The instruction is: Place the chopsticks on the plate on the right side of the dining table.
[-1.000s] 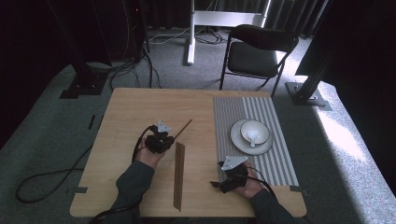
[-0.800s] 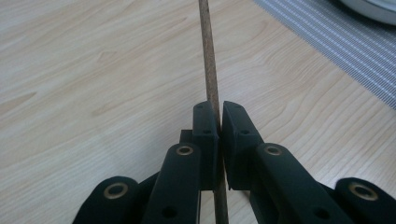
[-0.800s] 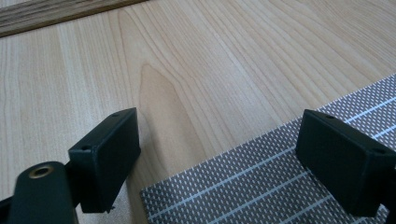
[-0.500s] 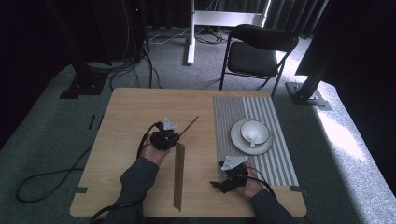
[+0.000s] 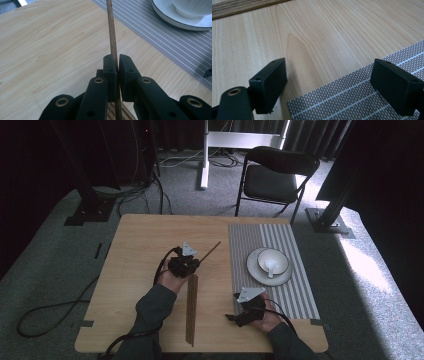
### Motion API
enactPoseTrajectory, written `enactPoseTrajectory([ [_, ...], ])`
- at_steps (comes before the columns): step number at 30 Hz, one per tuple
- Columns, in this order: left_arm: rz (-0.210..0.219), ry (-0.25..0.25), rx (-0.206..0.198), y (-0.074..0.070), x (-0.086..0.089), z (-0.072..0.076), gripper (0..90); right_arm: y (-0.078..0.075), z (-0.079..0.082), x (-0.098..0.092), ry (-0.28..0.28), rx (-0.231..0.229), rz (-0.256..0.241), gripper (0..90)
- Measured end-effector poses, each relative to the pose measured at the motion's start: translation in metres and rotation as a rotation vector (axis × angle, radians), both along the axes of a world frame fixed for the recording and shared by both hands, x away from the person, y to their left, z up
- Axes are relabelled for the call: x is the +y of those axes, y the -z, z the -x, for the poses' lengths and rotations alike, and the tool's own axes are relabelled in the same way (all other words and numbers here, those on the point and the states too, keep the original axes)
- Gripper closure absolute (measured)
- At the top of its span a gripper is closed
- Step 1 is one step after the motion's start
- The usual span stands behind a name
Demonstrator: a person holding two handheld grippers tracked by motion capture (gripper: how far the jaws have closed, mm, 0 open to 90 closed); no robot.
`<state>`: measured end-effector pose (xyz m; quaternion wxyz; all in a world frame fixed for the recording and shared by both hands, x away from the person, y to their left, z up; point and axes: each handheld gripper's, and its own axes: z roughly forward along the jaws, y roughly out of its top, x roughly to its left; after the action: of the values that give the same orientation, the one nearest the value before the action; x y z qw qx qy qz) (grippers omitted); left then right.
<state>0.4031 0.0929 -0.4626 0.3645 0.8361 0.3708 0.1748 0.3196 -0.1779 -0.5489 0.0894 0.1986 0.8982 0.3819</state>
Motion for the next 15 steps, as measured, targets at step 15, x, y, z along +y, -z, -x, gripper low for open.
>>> enactPoseTrajectory([
  [15,0.000,0.009,-0.005,-0.0048,-0.0045,-0.0072,84.5,-0.0006,0.0002,-0.0005,0.000,0.008,-0.003,13.8],
])
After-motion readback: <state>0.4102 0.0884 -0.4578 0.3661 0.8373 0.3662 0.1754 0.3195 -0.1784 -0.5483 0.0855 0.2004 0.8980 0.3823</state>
